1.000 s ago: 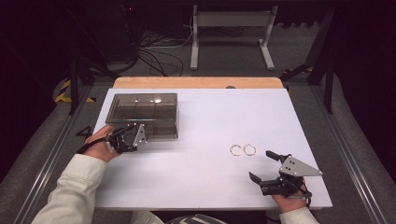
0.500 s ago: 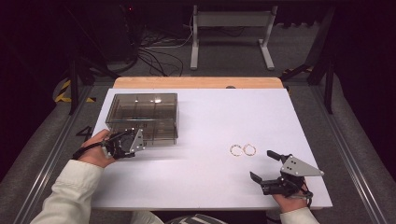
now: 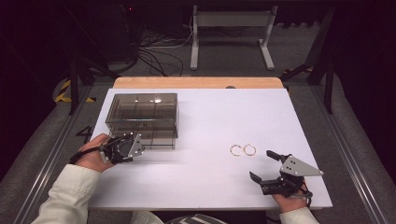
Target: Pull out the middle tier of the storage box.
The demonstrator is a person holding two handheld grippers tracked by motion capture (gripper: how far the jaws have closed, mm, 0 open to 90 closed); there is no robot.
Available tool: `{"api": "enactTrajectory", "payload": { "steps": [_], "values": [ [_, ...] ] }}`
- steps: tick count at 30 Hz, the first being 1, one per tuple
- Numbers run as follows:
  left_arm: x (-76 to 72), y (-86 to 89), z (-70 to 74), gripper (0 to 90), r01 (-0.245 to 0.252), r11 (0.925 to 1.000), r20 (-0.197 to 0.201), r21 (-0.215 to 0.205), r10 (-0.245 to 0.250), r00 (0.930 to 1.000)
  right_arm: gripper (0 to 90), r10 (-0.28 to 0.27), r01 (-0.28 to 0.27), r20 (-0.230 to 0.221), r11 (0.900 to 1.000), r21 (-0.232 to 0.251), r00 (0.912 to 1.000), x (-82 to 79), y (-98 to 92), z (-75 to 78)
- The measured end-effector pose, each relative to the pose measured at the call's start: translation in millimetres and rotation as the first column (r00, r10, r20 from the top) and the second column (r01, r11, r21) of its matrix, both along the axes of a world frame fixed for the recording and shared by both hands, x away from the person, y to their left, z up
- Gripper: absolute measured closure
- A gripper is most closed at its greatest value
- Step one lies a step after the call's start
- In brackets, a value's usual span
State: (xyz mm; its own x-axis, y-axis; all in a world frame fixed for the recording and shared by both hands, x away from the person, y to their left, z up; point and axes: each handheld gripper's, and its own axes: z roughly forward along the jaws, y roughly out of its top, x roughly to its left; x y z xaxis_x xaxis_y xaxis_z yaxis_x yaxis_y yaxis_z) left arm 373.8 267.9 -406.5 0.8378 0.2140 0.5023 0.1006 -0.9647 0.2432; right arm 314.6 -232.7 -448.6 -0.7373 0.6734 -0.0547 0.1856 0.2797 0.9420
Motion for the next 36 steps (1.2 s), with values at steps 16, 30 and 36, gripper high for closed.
{"api": "enactTrajectory", "payload": {
  "steps": [16, 30, 36],
  "values": [
    [-1.3, -0.5, 1.7, 56.4, -0.023, 0.9993, -0.034, -0.031, 0.022, 0.9992, 4.0, 0.001, -0.001, 0.000, 1.000, -0.003, 1.0000, 0.0, 0.2, -0.1],
    [-11.0, 5.2, 20.8, 42.8, -0.043, 0.9830, -0.045, -0.178, 0.036, 0.9983, 4.0, 0.004, -0.004, 0.000, 1.000, -0.005, 1.0000, 0.5, 1.4, 0.1],
    [-17.5, 5.1, 31.3, 34.9, -0.050, 0.9692, -0.048, -0.241, 0.039, 0.9981, 4.0, 0.007, -0.007, 0.000, 1.000, -0.007, 1.0000, 0.3, 1.6, 0.1]
  ]
}}
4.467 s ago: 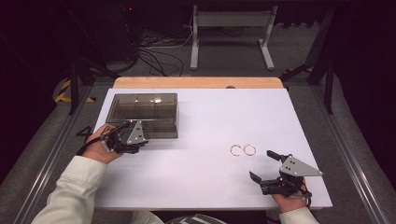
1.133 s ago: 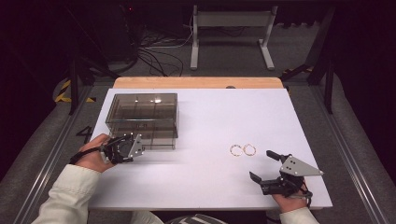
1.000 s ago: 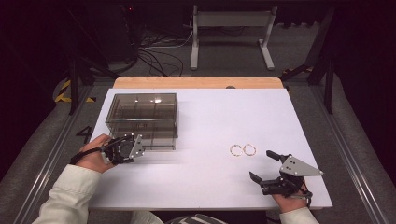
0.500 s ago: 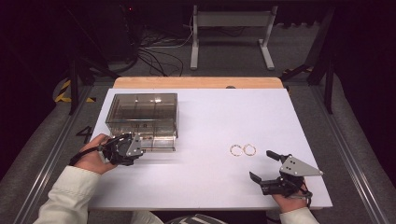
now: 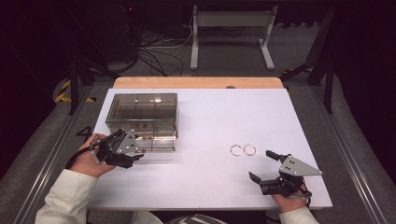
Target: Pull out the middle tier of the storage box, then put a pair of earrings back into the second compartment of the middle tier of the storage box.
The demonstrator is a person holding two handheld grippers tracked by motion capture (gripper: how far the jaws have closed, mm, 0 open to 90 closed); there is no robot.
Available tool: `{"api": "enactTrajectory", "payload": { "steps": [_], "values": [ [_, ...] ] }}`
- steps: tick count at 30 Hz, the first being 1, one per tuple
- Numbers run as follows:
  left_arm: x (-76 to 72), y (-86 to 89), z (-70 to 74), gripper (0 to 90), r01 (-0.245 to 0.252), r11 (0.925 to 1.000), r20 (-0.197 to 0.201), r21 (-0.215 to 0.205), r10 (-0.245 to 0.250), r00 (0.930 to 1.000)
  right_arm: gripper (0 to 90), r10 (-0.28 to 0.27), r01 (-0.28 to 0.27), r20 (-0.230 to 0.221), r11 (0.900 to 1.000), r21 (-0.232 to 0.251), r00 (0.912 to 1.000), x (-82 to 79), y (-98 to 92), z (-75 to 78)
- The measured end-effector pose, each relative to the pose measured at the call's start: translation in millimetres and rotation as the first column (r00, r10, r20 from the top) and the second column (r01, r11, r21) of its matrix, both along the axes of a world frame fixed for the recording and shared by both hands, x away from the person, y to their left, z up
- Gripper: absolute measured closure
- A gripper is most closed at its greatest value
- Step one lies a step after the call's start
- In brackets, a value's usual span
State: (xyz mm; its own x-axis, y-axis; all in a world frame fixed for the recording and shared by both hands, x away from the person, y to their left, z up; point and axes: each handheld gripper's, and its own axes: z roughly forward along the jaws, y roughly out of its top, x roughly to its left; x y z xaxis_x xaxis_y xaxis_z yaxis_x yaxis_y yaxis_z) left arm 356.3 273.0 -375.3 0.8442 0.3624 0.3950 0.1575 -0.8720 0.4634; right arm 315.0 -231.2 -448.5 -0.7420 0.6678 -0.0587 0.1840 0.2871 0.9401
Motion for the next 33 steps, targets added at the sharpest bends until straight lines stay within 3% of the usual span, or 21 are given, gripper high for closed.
{"api": "enactTrajectory", "payload": {
  "steps": [8, 14, 19, 24, 29, 31, 33],
  "values": [
    [-7.4, -2.1, 7.7, 21.0, -0.023, 0.9934, -0.015, -0.113, 0.021, 0.9997, 4.0, 0.004, -0.004, 0.000, 1.000, -0.003, 1.0000, 0.0, 0.3, 0.8],
    [-14.3, -5.1, 9.2, 10.9, -0.048, 0.9865, -0.032, -0.157, 0.044, 0.9986, 4.5, 0.004, -0.004, -0.006, 1.000, -0.007, 1.0000, 0.4, 0.7, 1.1],
    [-18.0, -5.0, 8.6, 3.6, -0.067, 0.9735, -0.068, -0.219, 0.053, 0.9962, 4.8, 0.005, -0.005, -0.010, 1.000, -0.011, 0.9999, 0.5, 0.9, 1.3],
    [-23.1, -4.8, 8.0, 0.4, -0.063, 0.9624, -0.051, -0.264, 0.052, 0.9974, 4.9, 0.003, -0.003, -0.010, 1.000, -0.012, 0.9999, 0.3, 1.1, 1.7],
    [-28.5, -5.5, 6.4, 0.1, -0.052, 0.9503, -0.059, -0.307, 0.035, 0.9976, 5.2, 0.003, -0.003, -0.012, 1.000, -0.010, 0.9999, 0.4, 0.8, 1.8],
    [-30.7, -5.5, 4.6, 0.1, -0.044, 0.9425, -0.076, -0.331, 0.019, 0.9969, 5.2, 0.003, -0.003, -0.011, 1.000, -0.010, 0.9999, 0.3, 0.8, 1.8],
    [-32.8, -5.2, 1.8, 0.1, -0.050, 0.9297, -0.100, -0.365, 0.015, 0.9949, 5.4, 0.005, -0.005, -0.013, 1.000, -0.009, 0.9999, 0.3, 0.8, 1.7]
  ]
}}
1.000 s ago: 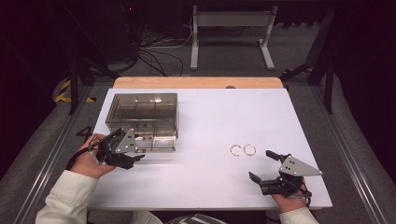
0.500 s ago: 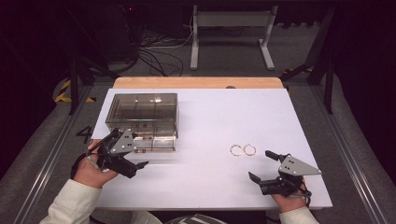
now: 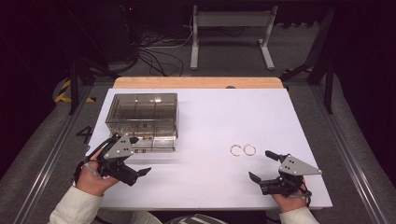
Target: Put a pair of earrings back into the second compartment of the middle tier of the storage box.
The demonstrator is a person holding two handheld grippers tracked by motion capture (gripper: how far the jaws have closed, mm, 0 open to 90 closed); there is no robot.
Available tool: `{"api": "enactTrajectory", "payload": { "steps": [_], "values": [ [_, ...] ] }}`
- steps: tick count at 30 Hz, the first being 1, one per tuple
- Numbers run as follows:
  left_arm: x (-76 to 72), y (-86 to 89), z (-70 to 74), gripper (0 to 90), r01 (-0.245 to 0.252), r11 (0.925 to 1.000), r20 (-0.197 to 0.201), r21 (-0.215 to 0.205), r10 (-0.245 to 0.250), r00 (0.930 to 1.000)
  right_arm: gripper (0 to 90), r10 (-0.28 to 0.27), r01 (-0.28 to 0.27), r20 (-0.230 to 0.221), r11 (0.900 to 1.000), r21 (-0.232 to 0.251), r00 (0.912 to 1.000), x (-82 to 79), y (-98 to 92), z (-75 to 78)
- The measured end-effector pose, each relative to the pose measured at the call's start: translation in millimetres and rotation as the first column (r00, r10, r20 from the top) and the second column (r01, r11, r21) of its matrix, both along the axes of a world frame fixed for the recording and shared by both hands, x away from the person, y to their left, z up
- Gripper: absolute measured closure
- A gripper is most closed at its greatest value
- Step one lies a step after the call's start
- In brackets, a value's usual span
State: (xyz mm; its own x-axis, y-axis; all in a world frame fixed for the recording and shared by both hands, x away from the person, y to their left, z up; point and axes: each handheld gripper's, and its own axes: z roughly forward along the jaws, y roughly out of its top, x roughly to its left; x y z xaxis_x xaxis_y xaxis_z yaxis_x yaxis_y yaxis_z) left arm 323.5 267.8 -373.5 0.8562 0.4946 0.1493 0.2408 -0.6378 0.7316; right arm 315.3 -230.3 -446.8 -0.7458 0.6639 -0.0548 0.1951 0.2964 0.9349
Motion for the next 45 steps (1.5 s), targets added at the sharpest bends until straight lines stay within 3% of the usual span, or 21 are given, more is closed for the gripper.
{"api": "enactTrajectory", "payload": {
  "steps": [6, 11, 14, 18, 19, 24, 27, 30, 33, 35, 40, 45],
  "values": [
    [-7.2, 2.5, -9.1, 0.1, -0.025, 0.9949, -0.046, -0.098, 0.020, 0.9987, 6.8, 0.001, -0.001, -0.004, 1.000, -0.006, 1.0000, -0.4, 0.4, 0.8],
    [-14.6, 8.9, -20.3, 0.1, -0.065, 0.9809, -0.048, -0.184, 0.057, 0.9972, 10.2, 0.005, -0.005, -0.017, 1.000, -0.012, 0.9998, -0.3, 0.8, 2.6],
    [-19.9, 12.9, -29.1, 0.1, -0.125, 0.9653, -0.042, -0.229, 0.119, 0.9920, 12.9, 0.011, -0.011, -0.021, 1.000, -0.023, 0.9997, -0.7, 2.1, 4.2],
    [-29.2, 17.4, -45.5, 0.2, -0.218, 0.9301, -0.007, -0.295, 0.226, 0.9740, 16.9, 0.019, -0.020, -0.029, 0.999, -0.033, 0.9994, -0.7, 3.3, 5.5],
    [-29.5, 18.4, -48.7, 0.2, -0.226, 0.9288, -0.012, -0.294, 0.232, 0.9725, 17.4, 0.019, -0.021, -0.029, 0.999, -0.036, 0.9994, -0.7, 3.5, 5.5],
    [-31.5, 19.6, -60.8, 0.2, -0.239, 0.9297, -0.020, -0.280, 0.243, 0.9697, 20.0, 0.025, -0.027, -0.037, 0.999, -0.045, 0.9990, -0.3, 4.8, 5.9],
    [-33.8, 19.0, -66.8, 0.2, -0.240, 0.9365, 0.001, -0.256, 0.249, 0.9685, 21.6, 0.030, -0.032, -0.043, 0.998, -0.048, 0.9986, 0.0, 5.6, 6.2],
    [-34.8, 20.4, -70.8, 0.2, -0.243, 0.9319, -0.003, -0.269, 0.251, 0.9679, 23.4, 0.034, -0.037, -0.052, 0.998, -0.051, 0.9981, 0.9, 6.1, 6.6],
    [-34.7, 21.0, -74.3, 0.2, -0.249, 0.9320, 0.016, -0.263, 0.263, 0.9648, 26.5, 0.039, -0.043, -0.067, 0.997, -0.057, 0.9970, 2.5, 7.2, 7.4],
    [-35.1, 20.3, -75.6, 0.2, -0.240, 0.9394, 0.045, -0.245, 0.258, 0.9651, 30.5, 0.046, -0.051, -0.083, 0.997, -0.059, 0.9955, 4.2, 8.6, 8.5],
    [-36.5, 17.4, -76.9, 0.2, -0.232, 0.9461, 0.061, -0.227, 0.251, 0.9661, 39.9, 0.057, -0.071, -0.123, 0.991, -0.110, 0.9907, 10.0, 16.1, 14.0],
    [-37.3, 18.3, -76.5, 0.2, -0.232, 0.9445, 0.057, -0.233, 0.251, 0.9662, 47.1, 0.075, -0.098, -0.161, 0.985, -0.141, 0.9842, 19.2, 28.1, 21.5]
  ]
}}
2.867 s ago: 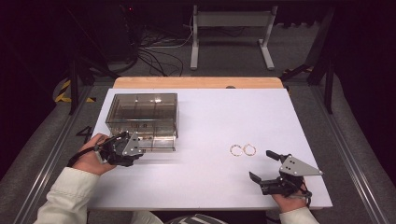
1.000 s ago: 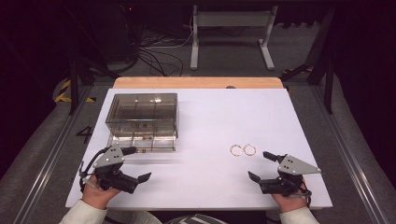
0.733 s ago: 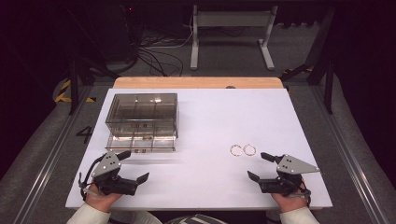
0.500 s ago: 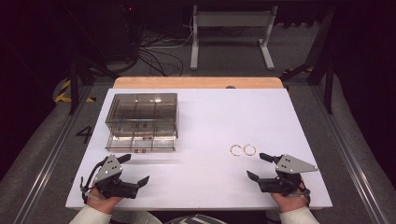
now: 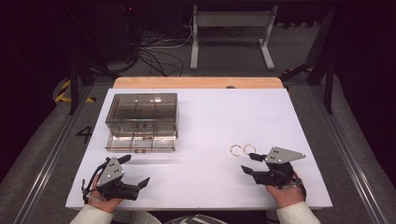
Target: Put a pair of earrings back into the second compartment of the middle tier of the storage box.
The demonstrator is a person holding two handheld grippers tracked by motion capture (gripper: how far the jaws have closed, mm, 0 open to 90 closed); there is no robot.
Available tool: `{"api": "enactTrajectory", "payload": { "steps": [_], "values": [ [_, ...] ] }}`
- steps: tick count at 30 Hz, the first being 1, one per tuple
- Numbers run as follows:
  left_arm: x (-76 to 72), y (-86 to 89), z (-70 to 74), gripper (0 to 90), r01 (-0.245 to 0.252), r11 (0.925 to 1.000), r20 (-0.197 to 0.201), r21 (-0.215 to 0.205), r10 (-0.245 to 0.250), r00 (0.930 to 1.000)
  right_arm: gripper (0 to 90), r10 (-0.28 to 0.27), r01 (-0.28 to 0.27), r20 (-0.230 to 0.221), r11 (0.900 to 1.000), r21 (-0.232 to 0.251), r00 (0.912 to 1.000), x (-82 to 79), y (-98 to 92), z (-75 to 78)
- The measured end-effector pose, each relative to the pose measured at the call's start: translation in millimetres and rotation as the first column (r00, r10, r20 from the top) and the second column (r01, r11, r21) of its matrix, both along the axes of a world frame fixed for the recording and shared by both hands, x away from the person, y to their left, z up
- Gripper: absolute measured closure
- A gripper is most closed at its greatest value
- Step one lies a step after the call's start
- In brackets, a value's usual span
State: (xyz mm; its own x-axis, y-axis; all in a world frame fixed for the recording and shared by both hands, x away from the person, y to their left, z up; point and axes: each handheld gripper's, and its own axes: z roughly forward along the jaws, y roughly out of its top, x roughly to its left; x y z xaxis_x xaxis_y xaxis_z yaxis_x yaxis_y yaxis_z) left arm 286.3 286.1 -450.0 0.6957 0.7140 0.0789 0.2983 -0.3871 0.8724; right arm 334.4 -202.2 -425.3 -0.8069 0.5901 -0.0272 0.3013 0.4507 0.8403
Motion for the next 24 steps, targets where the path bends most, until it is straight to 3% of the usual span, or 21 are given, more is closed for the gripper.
{"api": "enactTrajectory", "payload": {
  "steps": [5, 14, 24],
  "values": [
    [-0.4, 0.7, -0.2, 0.2, -0.002, 1.0000, 0.000, -0.003, 0.002, 1.0000, 53.2, 0.002, -0.005, -0.053, 0.999, -0.044, 0.9986, 15.2, 12.2, 5.1],
    [-0.4, 1.4, -0.3, 0.2, -0.001, 1.0000, -0.001, -0.008, 0.001, 1.0000, 61.3, -0.065, 0.052, -0.114, 0.992, -0.111, 0.9914, 46.0, 23.7, 8.4],
    [-0.5, 1.5, -0.2, 0.2, -0.002, 1.0000, -0.003, -0.009, 0.002, 1.0000, 67.9, -0.120, 0.086, -0.149, 0.972, -0.218, 0.9816, 77.7, 34.4, 1.2]
  ]
}}
